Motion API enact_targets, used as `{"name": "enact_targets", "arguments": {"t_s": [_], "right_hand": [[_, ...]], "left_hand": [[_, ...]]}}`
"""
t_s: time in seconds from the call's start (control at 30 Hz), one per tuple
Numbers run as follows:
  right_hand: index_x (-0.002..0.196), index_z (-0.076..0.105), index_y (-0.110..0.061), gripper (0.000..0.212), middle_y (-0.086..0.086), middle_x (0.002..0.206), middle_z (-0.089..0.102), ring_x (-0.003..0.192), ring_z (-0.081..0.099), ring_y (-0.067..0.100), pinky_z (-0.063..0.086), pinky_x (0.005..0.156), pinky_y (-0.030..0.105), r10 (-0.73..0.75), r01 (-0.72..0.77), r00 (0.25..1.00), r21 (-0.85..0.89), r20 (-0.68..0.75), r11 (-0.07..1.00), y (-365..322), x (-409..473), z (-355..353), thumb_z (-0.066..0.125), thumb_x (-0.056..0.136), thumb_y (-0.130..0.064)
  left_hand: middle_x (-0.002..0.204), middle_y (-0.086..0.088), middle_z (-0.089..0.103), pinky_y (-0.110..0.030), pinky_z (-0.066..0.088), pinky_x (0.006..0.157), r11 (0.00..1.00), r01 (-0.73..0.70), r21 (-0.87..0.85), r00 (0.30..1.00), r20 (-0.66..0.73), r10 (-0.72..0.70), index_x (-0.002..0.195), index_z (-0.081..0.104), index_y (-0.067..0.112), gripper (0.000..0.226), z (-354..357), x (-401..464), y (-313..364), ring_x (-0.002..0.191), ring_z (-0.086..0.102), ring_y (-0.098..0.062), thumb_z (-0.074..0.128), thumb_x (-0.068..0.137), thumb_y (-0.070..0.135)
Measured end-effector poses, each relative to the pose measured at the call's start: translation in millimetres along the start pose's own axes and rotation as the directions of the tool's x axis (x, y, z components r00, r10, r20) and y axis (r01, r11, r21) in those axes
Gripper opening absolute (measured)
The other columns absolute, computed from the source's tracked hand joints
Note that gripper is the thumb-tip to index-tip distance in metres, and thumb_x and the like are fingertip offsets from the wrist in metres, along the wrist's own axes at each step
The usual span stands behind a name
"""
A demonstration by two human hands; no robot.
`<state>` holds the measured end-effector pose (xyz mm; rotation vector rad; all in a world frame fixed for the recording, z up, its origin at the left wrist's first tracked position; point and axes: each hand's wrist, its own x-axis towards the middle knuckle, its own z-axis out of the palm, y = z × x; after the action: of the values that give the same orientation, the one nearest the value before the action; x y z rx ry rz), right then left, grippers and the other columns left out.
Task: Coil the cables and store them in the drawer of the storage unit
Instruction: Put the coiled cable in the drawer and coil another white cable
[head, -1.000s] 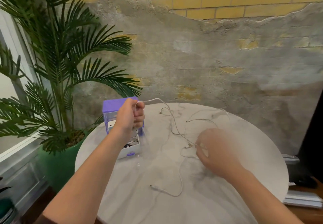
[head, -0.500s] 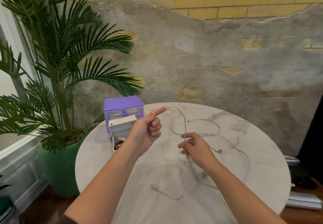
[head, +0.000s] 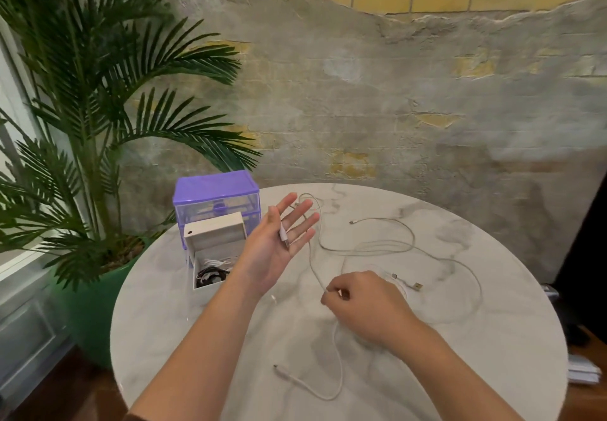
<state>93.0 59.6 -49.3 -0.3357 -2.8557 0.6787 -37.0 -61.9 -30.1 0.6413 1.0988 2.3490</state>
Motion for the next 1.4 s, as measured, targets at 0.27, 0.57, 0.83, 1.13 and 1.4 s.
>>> {"name": "enact_targets", "arguments": {"t_s": [0.27,0.57,0.83,1.13,1.4], "right_hand": [[0.065,0.055,-0.017,0.03,-0.003,0.058,0.054,0.056,0.048,0.013,0.035,0.053,0.028,-0.158,0.191,0.957,0.12,-0.242,0.974,-7.9,9.7,-26.4,0.044,0.079,-0.042],[0.08,0.064,-0.028,0.027,-0.017,0.053,0.049,0.053,0.044,0.005,0.03,0.054,0.027,-0.073,0.22,0.907,0.32,-0.415,0.922,-5.3,47.5,-40.9,0.047,0.098,-0.039],[0.084,0.068,-0.029,0.035,-0.012,0.064,0.05,0.064,0.05,0.01,0.032,0.052,0.024,0.019,0.006,0.75,0.036,-0.661,0.999,23.9,56.7,-17.8,0.051,0.09,-0.059],[0.091,0.073,-0.034,0.04,-0.009,0.072,0.062,0.074,0.058,0.014,0.032,0.055,0.027,0.071,-0.103,0.82,-0.025,-0.567,0.994,21.1,52.8,-10.7,0.047,0.089,-0.065],[0.143,0.038,-0.041,0.042,-0.009,0.134,0.056,0.116,0.057,0.022,0.045,0.088,0.035,-0.1,0.065,0.981,-0.207,-0.163,0.976,14.8,53.1,4.8,0.029,0.103,-0.03]], "left_hand": [[0.11,0.0,0.072,-0.029,0.05,0.094,0.929,0.062,0.366,0.997,0.01,-0.071,0.122,0.058,0.016,0.041,-14.0,-3.3,-31.1,0.095,0.071,-0.017,0.027,0.104,0.036],[0.061,-0.003,0.053,-0.034,0.052,0.094,0.86,0.025,0.51,0.993,0.089,-0.081,0.106,0.066,0.0,0.04,-12.9,-9.8,-38.7,0.062,0.055,-0.018,0.033,0.104,0.023],[0.06,0.002,0.021,-0.028,0.052,0.071,0.966,0.247,0.072,0.968,0.036,-0.25,0.068,0.054,0.011,0.035,-13.6,-13.2,-28.1,0.048,0.025,-0.012,0.04,0.097,0.024],[0.051,0.008,0.022,-0.018,0.04,0.049,0.936,0.286,-0.204,0.958,0.075,-0.277,0.071,0.054,0.011,0.028,-16.9,-11.7,-24.3,0.038,0.023,-0.005,0.045,0.095,0.022],[0.052,0.004,0.034,-0.04,0.056,0.088,0.895,0.077,-0.44,0.981,-0.125,-0.146,0.098,0.062,0.002,0.028,-20.3,-7.3,-18.2,0.047,0.05,-0.009,0.039,0.103,0.017]]}}
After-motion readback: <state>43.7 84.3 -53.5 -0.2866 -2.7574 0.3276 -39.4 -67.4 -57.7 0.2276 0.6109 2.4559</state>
